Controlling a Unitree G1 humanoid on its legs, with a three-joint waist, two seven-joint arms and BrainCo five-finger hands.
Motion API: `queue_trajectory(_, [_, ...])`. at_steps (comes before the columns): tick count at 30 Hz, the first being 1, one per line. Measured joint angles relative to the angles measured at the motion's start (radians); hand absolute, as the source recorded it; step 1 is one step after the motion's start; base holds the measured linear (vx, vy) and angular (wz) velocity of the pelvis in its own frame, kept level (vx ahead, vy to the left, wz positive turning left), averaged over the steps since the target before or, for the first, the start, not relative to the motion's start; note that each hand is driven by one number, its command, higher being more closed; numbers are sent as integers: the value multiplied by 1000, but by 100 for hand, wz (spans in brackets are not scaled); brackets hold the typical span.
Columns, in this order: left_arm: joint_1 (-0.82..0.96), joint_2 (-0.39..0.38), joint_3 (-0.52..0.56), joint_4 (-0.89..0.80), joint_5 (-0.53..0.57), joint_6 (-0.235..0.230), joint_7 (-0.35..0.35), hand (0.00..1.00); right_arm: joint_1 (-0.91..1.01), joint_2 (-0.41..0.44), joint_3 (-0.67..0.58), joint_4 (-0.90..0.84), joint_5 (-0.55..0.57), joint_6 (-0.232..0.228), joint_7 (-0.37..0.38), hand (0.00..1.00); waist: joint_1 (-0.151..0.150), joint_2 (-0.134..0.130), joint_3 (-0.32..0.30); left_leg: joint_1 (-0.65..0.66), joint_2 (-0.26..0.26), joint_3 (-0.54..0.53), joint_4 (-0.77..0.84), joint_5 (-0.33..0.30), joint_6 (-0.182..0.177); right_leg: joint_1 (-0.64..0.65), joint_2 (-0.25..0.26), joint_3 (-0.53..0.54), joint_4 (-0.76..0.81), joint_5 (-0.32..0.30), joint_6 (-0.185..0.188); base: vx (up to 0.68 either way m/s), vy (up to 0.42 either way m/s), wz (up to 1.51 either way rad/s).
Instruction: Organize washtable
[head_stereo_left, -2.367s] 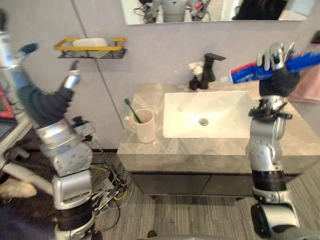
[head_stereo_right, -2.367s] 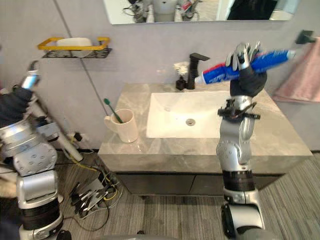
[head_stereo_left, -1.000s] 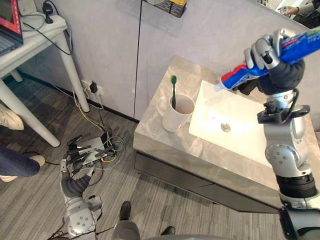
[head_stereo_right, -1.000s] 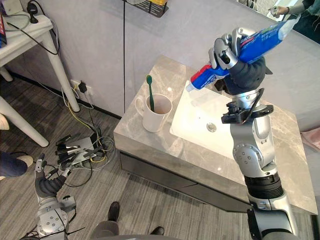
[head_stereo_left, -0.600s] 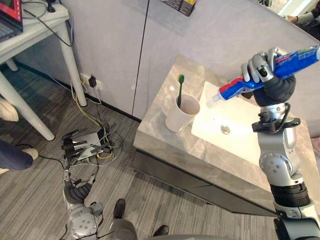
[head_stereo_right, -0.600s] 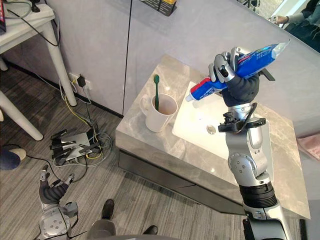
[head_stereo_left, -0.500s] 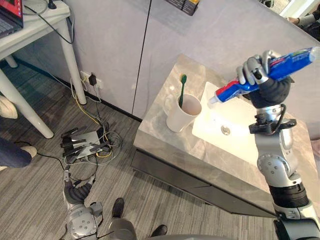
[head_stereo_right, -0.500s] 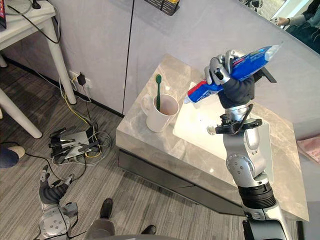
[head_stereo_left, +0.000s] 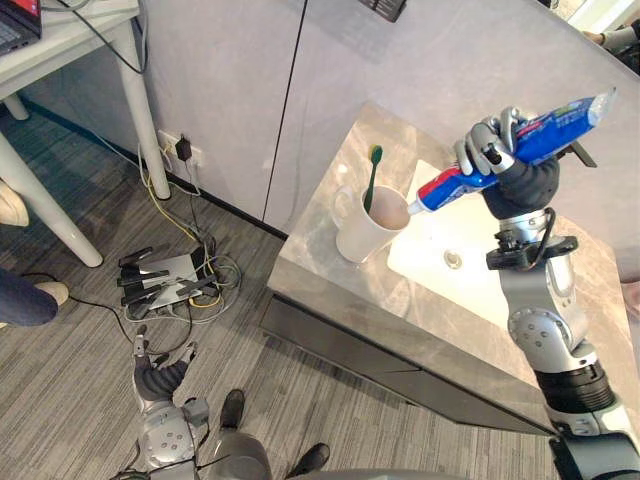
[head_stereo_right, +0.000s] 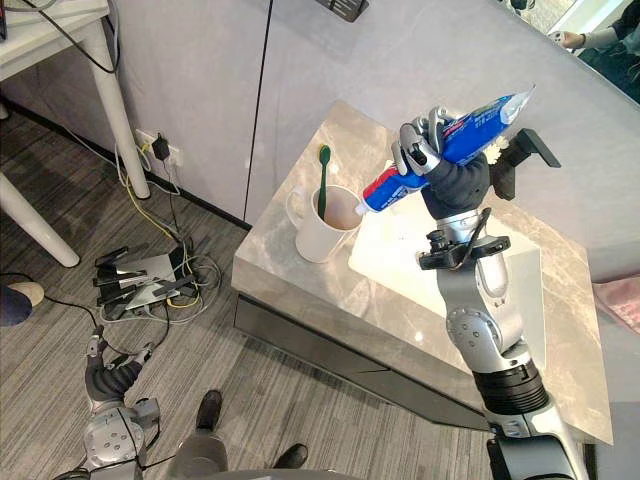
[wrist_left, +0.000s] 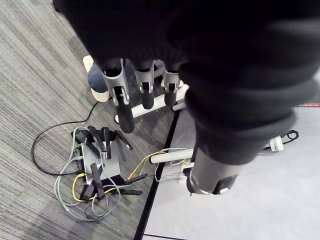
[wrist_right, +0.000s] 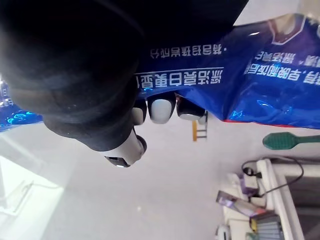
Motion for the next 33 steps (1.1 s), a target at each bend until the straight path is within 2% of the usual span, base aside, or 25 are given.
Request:
queue_trajectory(4, [-6,9,-13,0,0,0,-1,0,0,0,5,0,-19,0,2,100,-6,-8,12,-2,1,2,0,0,0,-3,0,1,1,0,0,0,0,0])
queue_trajectory(16, [-27,25,-29,0,0,-3,2,0,-84,0,45,84,-34,6,-19,100,-1,-3,37,-8,1,0,0,0,0,-9,0,-2,2,-1,-2,0,0,0])
queue_trajectory(24, [-28,29,-25,0,0,-3,5,0,-110,0,46,113,-33,5,-19,100,19,-3,37,-8,1,0,0,0,0,-9,0,-6,3,-1,-2,13,7,0])
queue_trajectory(33, [-28,29,-26,0,-1,-3,21,0,-137,0,76,113,-33,6,-19,100,19,-3,37,-4,2,1,0,0,0,-11,-3,-5,18,-4,-6,0,0,0])
